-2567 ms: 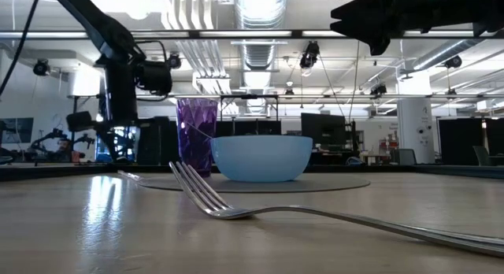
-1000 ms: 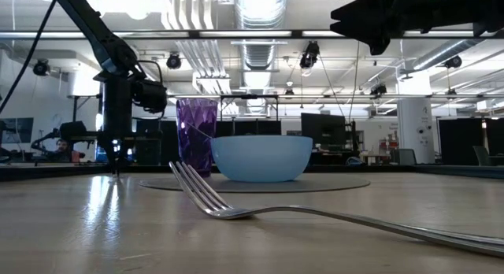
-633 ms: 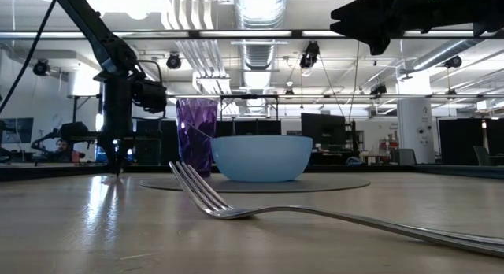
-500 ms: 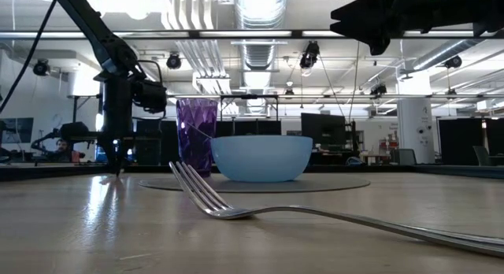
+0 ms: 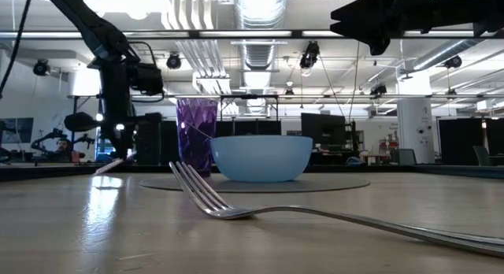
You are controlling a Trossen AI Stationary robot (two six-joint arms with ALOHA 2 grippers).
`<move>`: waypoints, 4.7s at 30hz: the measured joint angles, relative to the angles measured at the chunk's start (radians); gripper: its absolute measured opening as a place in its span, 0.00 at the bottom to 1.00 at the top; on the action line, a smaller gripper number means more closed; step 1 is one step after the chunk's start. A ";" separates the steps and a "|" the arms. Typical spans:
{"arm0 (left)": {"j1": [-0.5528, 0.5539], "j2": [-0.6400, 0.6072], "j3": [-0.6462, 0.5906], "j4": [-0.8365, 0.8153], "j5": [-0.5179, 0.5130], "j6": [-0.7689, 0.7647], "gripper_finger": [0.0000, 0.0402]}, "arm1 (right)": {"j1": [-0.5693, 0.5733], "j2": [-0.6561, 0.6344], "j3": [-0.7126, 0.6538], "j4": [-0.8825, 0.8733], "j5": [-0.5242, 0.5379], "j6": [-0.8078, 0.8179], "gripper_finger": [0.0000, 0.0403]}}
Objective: Pick & Place Utensil
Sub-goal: Put the violet straw into the violet cup on the gray mat
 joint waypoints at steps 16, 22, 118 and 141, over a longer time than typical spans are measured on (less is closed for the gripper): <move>0.004 -0.234 0.019 0.000 0.017 0.081 0.00 | 0.000 0.000 0.000 0.000 0.000 -0.001 0.44; 0.004 -0.310 0.092 0.001 0.020 0.122 0.00 | 0.000 0.000 0.000 0.000 0.000 -0.001 0.44; -0.452 -0.241 -0.175 0.958 -0.221 0.630 0.00 | 0.000 0.000 0.000 0.001 0.000 -0.004 0.44; -0.458 -0.131 -0.175 1.035 -0.224 0.635 0.00 | 0.000 0.001 0.000 0.002 0.000 -0.012 0.44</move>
